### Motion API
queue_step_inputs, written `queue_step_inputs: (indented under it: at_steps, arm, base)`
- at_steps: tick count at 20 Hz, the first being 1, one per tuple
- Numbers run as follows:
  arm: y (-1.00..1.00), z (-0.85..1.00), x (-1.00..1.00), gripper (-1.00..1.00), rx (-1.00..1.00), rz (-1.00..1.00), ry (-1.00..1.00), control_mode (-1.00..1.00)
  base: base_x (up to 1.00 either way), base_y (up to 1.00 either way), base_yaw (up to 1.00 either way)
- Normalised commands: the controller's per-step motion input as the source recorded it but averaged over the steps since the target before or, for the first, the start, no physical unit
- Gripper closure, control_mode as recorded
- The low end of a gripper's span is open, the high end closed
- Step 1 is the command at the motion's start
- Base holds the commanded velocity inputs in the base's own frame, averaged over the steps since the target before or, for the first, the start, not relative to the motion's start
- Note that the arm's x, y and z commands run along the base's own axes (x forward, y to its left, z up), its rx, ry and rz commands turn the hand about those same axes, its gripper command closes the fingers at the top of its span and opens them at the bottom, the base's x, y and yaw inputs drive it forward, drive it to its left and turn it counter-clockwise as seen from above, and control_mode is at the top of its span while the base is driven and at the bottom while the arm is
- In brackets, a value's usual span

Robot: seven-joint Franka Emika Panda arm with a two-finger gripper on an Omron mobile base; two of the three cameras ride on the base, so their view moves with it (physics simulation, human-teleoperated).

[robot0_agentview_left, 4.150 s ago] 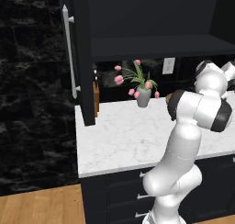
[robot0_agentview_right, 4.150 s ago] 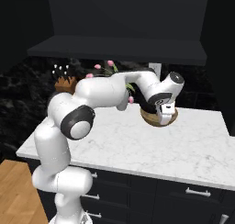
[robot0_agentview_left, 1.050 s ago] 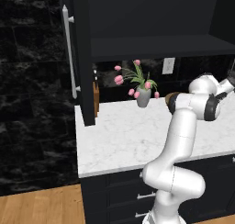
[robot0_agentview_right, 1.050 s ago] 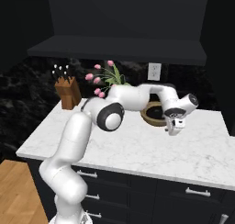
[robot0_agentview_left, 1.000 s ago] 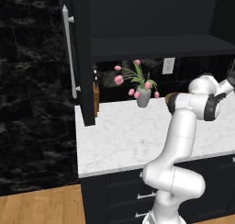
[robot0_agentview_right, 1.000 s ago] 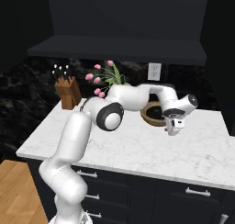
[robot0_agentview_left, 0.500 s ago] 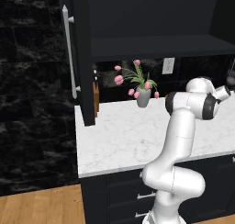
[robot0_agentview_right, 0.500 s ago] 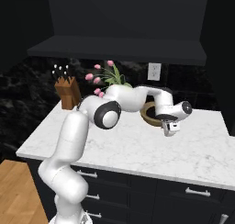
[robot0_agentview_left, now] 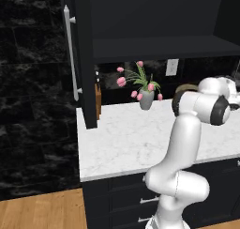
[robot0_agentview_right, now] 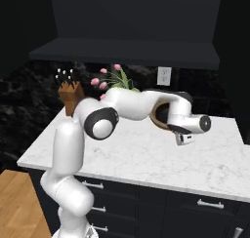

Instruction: Pick up the bowls on the counter and stack them on top of one another in the open cabinet. Place the smaller bowl on top of the larger bowl.

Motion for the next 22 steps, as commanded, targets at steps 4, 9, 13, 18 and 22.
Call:
queue_step_inputs:
  at_steps: [4,9,13,18,22]
  arm:
    - [0.39,1.00,-1.00,1.00,-0.01,0.08,-0.04,-1.00]
    - [0.69,1.00,-1.00,1.00,-0.03,0.05,0.00,-1.00]
    - [0.71,1.00,-0.98,1.00,-0.04,0.05,-0.08,-1.00]
    - [0.75,1.00,-0.62,1.00,-0.07,0.03,-0.13,-1.00]
    - [0.64,1.00,-0.13,1.00,-0.05,0.01,-0.12,-1.00]
  base:
    - [0.00,0.00,0.00]
    - [0.00,0.00,0.00]
    - [0.00,0.00,0.00]
    - [0.00,0.00,0.00]
    - [0.00,0.00,0.00]
